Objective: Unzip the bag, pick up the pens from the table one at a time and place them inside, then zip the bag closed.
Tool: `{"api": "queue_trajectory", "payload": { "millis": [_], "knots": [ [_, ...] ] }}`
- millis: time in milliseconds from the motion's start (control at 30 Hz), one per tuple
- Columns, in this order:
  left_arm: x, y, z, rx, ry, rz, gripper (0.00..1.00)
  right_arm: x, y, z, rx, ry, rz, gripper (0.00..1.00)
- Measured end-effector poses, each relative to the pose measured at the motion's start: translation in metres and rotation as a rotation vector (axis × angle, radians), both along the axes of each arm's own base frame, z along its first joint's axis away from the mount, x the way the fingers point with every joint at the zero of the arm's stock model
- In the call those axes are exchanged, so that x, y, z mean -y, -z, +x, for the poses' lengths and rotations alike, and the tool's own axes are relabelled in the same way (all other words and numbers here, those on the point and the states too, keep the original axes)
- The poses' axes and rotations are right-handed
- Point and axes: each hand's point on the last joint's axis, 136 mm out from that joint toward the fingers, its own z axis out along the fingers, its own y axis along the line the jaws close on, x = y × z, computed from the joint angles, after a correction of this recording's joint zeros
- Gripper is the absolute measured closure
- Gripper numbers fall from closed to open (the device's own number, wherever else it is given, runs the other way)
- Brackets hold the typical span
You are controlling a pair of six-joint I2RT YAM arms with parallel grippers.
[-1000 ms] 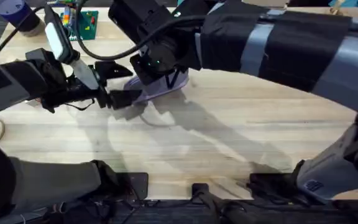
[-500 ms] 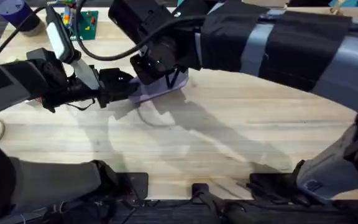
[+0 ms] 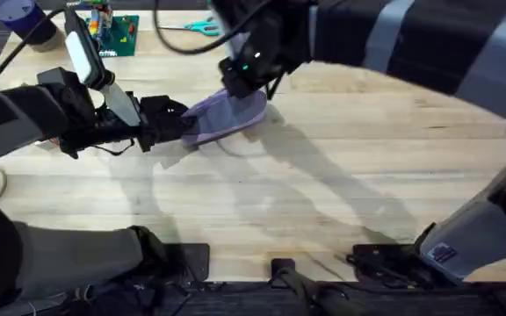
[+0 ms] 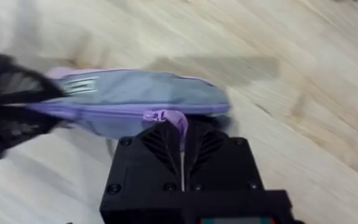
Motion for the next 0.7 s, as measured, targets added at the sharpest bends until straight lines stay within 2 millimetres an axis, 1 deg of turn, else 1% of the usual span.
{"api": "queue_trajectory", "payload": {
  "millis": [100,300,333,467,700],
  "knots": [
    [0.0,0.0,0.0,0.0,0.0,0.0,0.956,0.021,0.002,0.012,-0.01,0.028,-0.022,0.969],
    [0.0,0.0,0.0,0.0,0.001,-0.003,0.956,0.057,0.004,0.035,-0.02,0.088,-0.039,0.969],
    [0.001,-0.001,0.0,0.001,0.002,-0.005,0.956,0.061,0.004,0.037,-0.025,0.093,-0.034,0.969],
    [0.005,-0.001,-0.001,0.002,0.014,-0.008,0.957,0.066,0.005,0.041,-0.057,0.097,0.011,0.968],
    [0.005,-0.001,-0.001,0.001,0.014,-0.008,0.958,0.068,0.007,0.039,-0.098,0.099,0.045,0.968]
  ]
}}
